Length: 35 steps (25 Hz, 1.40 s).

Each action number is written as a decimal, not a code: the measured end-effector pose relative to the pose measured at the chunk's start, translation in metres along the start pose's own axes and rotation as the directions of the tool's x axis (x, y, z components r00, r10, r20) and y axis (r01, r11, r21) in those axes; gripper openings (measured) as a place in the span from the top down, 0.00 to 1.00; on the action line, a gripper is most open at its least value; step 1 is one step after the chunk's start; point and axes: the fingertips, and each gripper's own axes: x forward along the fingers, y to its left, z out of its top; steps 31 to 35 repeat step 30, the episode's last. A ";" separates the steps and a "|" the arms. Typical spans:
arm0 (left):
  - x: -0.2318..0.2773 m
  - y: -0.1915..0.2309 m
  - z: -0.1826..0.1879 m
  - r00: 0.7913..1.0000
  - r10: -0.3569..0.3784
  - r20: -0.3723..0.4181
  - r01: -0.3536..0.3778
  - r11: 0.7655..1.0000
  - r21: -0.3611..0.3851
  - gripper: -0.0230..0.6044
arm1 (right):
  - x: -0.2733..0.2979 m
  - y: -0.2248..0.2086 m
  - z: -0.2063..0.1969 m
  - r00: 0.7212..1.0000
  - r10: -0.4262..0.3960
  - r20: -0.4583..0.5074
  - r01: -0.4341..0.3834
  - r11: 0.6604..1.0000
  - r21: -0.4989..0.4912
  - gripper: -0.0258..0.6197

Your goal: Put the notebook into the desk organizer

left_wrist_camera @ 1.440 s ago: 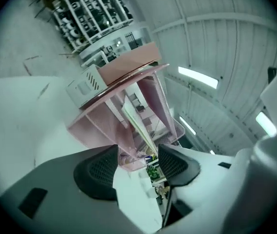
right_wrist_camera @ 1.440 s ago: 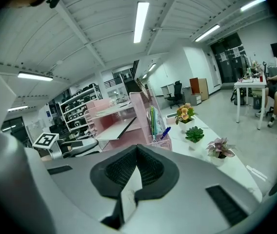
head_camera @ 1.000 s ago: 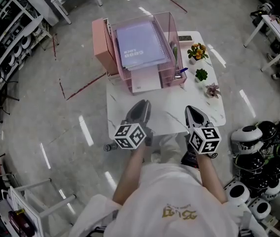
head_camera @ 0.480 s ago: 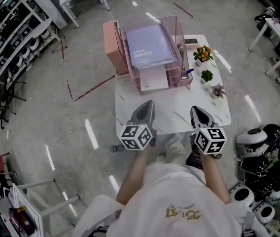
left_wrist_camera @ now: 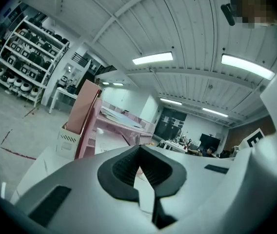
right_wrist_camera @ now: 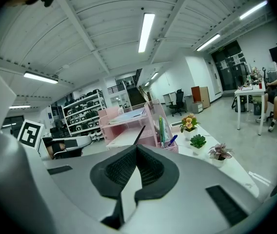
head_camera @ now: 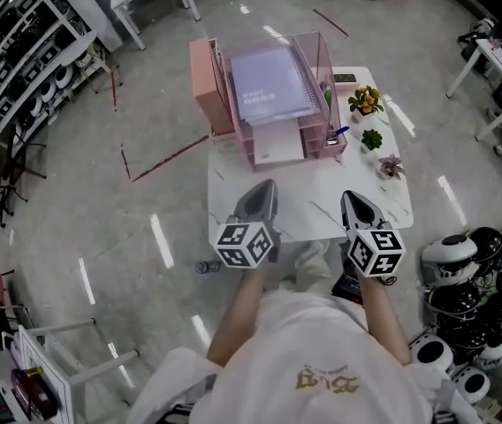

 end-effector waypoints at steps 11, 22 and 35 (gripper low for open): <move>0.002 0.007 -0.001 1.000 0.016 -0.007 -0.017 1.000 -0.010 0.94 | 0.005 0.001 -0.002 1.000 0.003 -0.013 -0.003 1.000 -0.005 0.95; 0.003 0.016 -0.002 1.000 0.021 -0.013 -0.021 0.999 -0.024 0.93 | 0.008 0.001 -0.003 1.000 -0.010 -0.017 0.009 1.000 -0.004 0.95; -0.001 0.020 -0.004 0.999 0.032 -0.009 -0.032 0.998 -0.047 0.93 | 0.003 0.003 -0.005 1.000 -0.012 -0.012 0.012 1.000 -0.005 0.95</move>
